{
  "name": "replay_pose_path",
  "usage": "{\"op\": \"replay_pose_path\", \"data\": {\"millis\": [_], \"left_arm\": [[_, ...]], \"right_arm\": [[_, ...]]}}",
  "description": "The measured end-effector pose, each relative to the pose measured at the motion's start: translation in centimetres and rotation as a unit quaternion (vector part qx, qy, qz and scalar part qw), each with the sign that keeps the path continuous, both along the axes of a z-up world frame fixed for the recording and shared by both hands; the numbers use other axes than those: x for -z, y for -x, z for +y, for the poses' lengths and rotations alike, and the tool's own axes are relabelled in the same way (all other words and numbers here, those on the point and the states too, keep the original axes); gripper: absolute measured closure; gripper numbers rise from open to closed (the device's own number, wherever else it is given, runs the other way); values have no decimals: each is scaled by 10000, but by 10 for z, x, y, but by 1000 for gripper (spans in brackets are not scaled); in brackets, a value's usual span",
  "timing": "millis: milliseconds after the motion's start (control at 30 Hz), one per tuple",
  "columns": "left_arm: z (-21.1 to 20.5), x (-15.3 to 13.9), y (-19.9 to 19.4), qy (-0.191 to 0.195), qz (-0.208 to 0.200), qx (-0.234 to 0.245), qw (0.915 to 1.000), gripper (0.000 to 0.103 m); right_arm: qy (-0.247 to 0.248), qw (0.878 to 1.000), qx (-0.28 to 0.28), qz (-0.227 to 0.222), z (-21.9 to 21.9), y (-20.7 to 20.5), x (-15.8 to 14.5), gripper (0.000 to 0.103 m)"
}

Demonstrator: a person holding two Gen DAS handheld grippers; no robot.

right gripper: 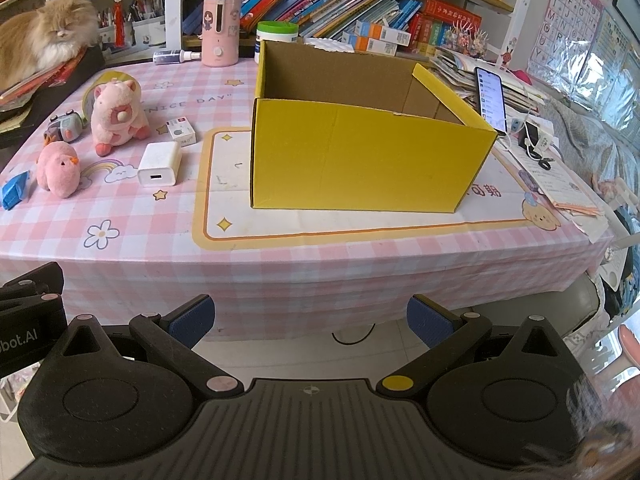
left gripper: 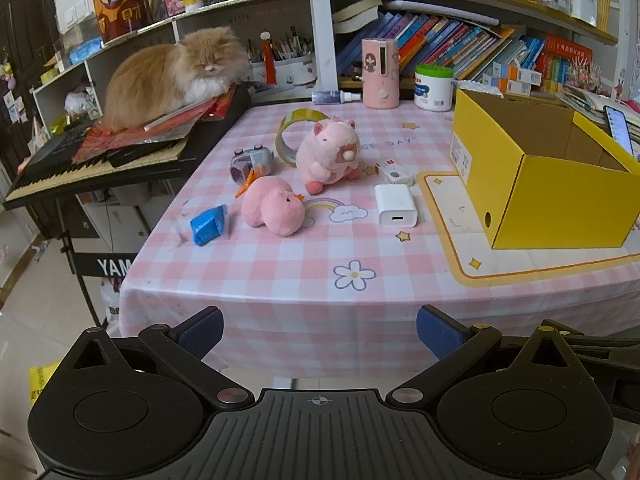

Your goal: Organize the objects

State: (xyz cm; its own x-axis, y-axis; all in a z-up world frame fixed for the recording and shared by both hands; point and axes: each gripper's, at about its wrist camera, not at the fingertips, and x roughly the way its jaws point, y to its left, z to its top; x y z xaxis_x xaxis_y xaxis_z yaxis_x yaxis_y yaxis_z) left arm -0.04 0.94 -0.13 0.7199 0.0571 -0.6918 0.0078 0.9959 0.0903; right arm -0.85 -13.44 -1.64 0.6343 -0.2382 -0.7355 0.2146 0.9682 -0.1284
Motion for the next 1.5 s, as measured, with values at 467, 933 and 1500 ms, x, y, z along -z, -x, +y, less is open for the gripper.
{"op": "replay_pose_path", "data": {"millis": [467, 933, 1500], "left_arm": [[11, -9, -2, -5, -176, -40, 9998, 0], [42, -7, -9, 154, -191, -301, 9992, 0], [80, -1, -32, 321, -219, -888, 9953, 0]], "right_arm": [[16, 9999, -58, -144, 7, -1, -11, 0], [40, 9991, -407, -121, 35, -20, -12, 0], [-319, 9927, -1152, -144, 64, -58, -9, 2]]}}
